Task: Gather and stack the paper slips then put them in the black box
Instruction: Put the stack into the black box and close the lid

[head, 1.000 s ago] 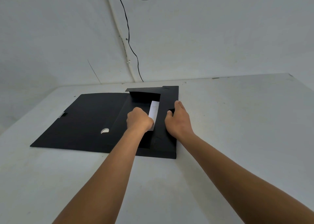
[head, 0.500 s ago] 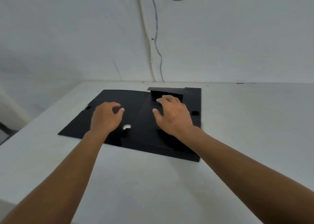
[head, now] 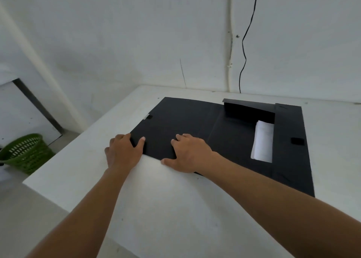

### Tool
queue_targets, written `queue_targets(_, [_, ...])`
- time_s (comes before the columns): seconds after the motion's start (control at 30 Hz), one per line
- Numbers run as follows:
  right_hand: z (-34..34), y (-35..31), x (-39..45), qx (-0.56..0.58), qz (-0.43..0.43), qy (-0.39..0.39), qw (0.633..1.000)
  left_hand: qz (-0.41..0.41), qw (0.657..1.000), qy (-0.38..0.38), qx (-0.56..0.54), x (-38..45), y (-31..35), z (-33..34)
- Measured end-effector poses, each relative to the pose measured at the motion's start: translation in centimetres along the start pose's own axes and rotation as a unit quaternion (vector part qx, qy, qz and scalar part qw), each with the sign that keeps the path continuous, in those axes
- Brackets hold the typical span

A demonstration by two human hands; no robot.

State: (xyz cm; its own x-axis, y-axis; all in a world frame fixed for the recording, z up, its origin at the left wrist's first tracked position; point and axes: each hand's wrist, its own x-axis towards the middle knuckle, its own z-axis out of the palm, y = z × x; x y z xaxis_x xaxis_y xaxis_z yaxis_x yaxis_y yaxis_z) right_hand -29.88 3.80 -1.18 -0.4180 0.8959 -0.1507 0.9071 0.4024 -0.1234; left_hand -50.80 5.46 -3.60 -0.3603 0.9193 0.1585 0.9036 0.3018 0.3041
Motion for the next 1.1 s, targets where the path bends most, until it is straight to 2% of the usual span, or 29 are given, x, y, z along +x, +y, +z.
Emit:
queue_targets(0.1, [0.2, 0.0, 0.0, -0.004, -0.001, -0.001, 1.000, -0.051, 0.998, 0.003, -0.027, 1.0, 0.6, -0.2])
queue_targets(0.27, [0.2, 0.2, -0.3, 0.017, -0.004, 0.003, 1.000, -0.164, 0.979, -0.068, -0.101, 3.7, 1.2, -1.0])
queue_targets(0.4, [-0.3, 0.6, -1.1, 0.053, -0.006, 0.003, 0.999, -0.220, 0.942, -0.086, -0.237, 4.7, 1.3, -2.2])
queue_targets(0.47, [-0.7, 0.9, -1.8, 0.100, -0.005, 0.016, 0.995, -0.222, 0.922, -0.065, -0.312, 4.7, 1.5, -3.1])
queue_targets(0.57, [-1.5, 1.6, -2.3, 0.237, 0.022, 0.102, 0.966, -0.176, 0.894, -0.030, -0.411, 4.4, 2.1, -5.3])
queue_targets(0.73, [-6.1, 4.2, -3.1, 0.446, 0.094, 0.263, 0.850, -0.027, 0.825, 0.014, -0.564, -0.2, 6.7, -10.7])
queue_targets(0.83, [-10.0, 6.1, -4.6, 0.546, 0.120, 0.299, 0.773, 0.055, 0.764, -0.032, -0.642, -4.0, 10.8, -12.5])
queue_targets(0.9, [-12.2, 7.5, -5.9, 0.592, 0.138, 0.300, 0.735, 0.114, 0.741, -0.076, -0.657, -5.8, 13.4, -12.7])
queue_targets(0.97, [-14.0, 8.8, -7.7, 0.622, 0.141, 0.297, 0.710, 0.156, 0.744, -0.102, -0.642, -7.3, 15.7, -12.4])
queue_targets(1.1, [-15.7, 11.2, -10.7, 0.663, 0.153, 0.272, 0.680, 0.254, 0.778, -0.108, -0.565, -9.8, 19.5, -10.4])
